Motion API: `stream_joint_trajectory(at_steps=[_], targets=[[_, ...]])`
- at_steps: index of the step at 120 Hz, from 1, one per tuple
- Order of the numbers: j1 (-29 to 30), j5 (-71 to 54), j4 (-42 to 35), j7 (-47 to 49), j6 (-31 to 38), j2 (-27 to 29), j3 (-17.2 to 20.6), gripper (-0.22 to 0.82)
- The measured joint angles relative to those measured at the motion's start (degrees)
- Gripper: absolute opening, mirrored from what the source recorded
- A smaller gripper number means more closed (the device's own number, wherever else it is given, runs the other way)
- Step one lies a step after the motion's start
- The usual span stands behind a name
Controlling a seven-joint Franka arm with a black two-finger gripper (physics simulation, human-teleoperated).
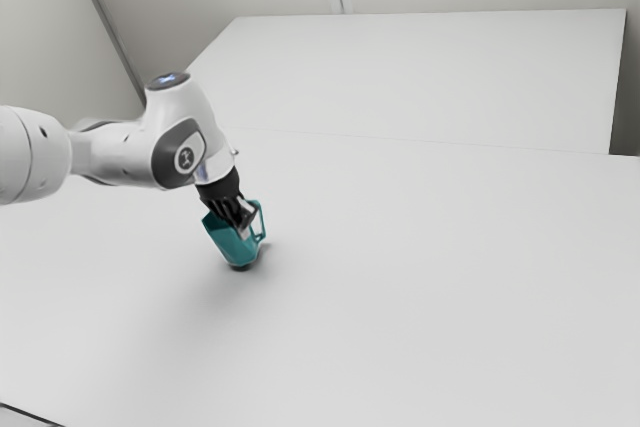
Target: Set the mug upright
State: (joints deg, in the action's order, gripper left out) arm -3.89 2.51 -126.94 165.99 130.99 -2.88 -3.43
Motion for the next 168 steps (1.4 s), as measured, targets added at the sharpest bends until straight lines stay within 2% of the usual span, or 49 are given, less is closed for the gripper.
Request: stream_joint_trajectory(at_steps=[45,63,71,83,97,123,168], targets=[[0.5,0.0,-0.02,0.0,0.44,-0.94,0.35,-0.18],[0.51,-0.27,-0.08,0.01,-0.02,-0.47,0.45,0.16],[0.63,-0.34,-0.08,0.01,-0.31,-0.02,0.45,0.28],[0.74,-0.45,-0.08,0.01,-1.04,1.55,0.44,0.4],[0.8,-0.57,-0.08,0.01,-2.66,3.66,0.44,0.49],[-0.36,-0.65,1.69,0.01,-6.16,5.85,0.22,0.56],[-1.25,-3.9,19.82,0.01,-18.47,4.74,-0.09,0.6]])
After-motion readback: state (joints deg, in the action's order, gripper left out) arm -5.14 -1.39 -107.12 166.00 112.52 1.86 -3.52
